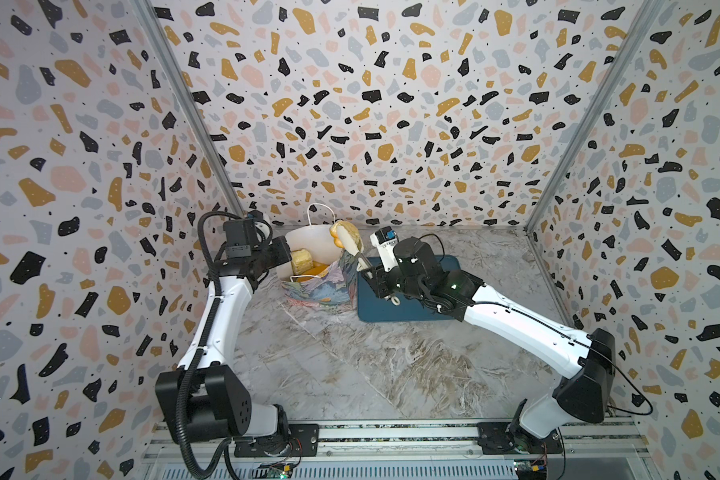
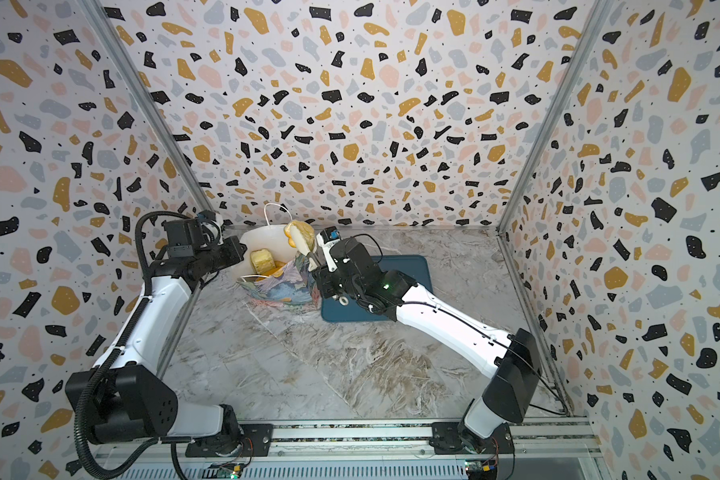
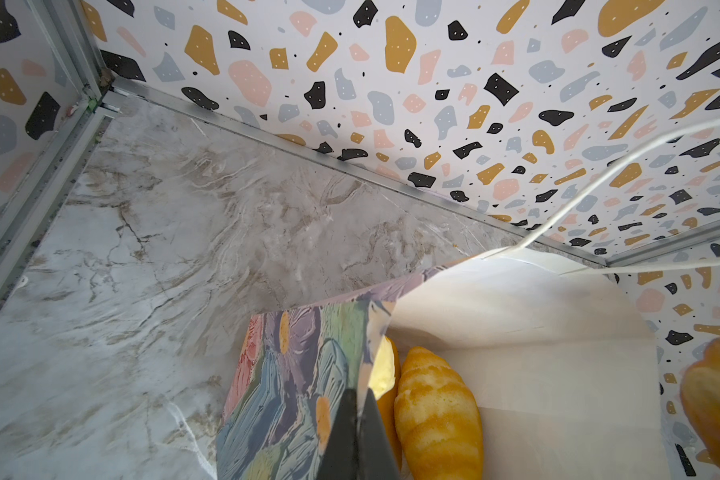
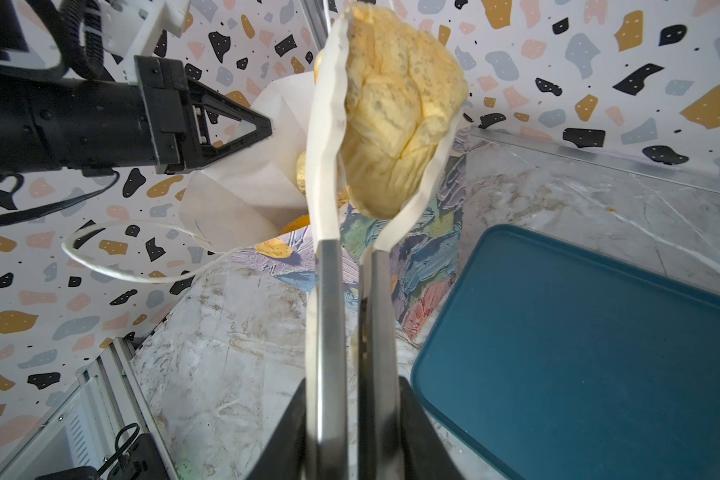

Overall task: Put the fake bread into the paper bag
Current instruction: 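Lift the herb bun in the tongs and carry it over the bag opening, then open the tongs to drop the herb bun into the bag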

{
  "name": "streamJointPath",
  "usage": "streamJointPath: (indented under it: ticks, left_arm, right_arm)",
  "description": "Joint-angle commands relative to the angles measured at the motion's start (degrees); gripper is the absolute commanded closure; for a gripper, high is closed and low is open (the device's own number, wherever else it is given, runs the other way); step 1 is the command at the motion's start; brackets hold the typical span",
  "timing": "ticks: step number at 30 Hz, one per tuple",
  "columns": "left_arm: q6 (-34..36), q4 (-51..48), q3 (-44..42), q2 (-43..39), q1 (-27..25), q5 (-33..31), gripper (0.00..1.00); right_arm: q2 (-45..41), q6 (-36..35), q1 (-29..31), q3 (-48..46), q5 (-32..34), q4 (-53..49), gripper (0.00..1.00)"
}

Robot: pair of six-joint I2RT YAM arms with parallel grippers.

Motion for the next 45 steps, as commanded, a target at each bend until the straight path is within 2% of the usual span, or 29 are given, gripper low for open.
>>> streamJointPath:
  ticks: [1, 19, 22, 25, 31, 36, 45]
  left_arm:
    - [-0.1, 2.97, -0.19, -1.94, -0.22, 0.83, 1.0]
    - [-0.09, 3.09, -0.27, -2.26, -0.26, 0.84, 1.0]
    - [-0.07, 3.14, -0.23, -2.32, -0.26, 0.89, 1.0]
    - [-0.09, 3.19, -0.28, -2.34, -0.24, 1.11, 1.0]
    - [-0.15, 3.21, -0.25, -2.39, -0.25, 1.08, 1.0]
    - [-0.16, 3.13, -0.27, -2.44, -0.22, 0.51, 1.0]
    - [-0.14, 2.88, 0.24, -1.55, -0.22, 0.19, 1.0]
  right_arm:
    - [0.59, -1.57, 1.6, 5.72, 0.56, -0.57, 0.69]
    - [13.73, -4.15, 3.78, 22.33, 0.5, -7.42, 0.65]
    - [15.73, -4.45, 3.79, 24.65, 0.59, -9.09, 0.62]
    - [16.84, -4.6, 3.95, 26.07, 0.93, -10.05, 0.54]
    - [16.25, -4.65, 4.04, 26.17, 1.2, -9.77, 0.46]
    - [14.19, -5.01, 4.08, 25.24, 1.76, -9.14, 0.45]
    - [5.43, -5.49, 4.14, 15.96, 4.85, -4.45, 0.45]
